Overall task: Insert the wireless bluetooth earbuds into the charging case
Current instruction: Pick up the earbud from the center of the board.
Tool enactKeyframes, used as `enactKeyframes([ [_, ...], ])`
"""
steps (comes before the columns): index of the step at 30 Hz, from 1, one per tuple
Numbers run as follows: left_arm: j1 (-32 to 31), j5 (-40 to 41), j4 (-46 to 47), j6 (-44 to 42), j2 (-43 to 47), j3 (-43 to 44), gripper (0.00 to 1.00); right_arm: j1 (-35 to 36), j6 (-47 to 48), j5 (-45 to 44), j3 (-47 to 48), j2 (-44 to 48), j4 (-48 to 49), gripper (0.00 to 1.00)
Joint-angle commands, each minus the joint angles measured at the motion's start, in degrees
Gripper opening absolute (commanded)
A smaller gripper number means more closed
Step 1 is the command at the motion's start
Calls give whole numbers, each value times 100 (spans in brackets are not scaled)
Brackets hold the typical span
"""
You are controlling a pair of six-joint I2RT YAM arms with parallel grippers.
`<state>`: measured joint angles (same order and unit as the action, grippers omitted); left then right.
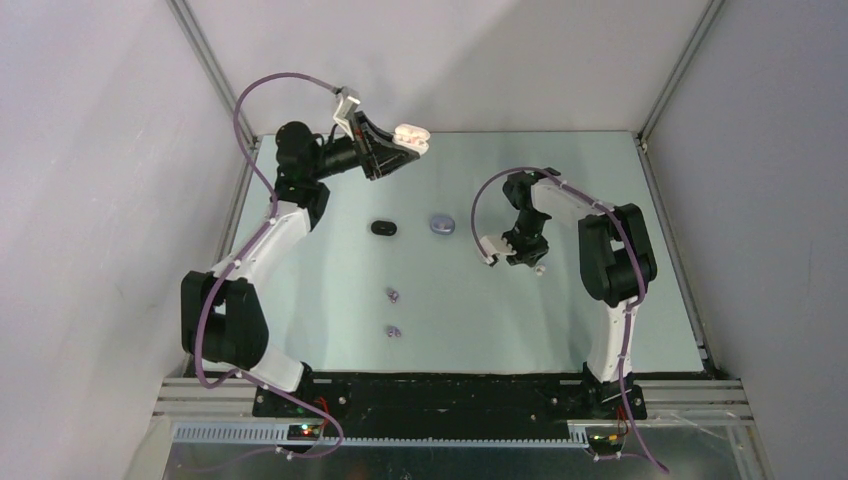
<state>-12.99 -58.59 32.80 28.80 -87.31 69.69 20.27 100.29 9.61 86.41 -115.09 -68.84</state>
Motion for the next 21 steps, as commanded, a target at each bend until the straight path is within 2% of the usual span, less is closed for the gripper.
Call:
enactKeyframes([
  [1, 34, 101, 37, -143, 263, -14, 0, -32, 358, -50, -199, 56, 122, 25],
  [21, 38, 97, -155, -260, 302, -61, 0, -299, 354, -76, -466, 228, 106, 25],
])
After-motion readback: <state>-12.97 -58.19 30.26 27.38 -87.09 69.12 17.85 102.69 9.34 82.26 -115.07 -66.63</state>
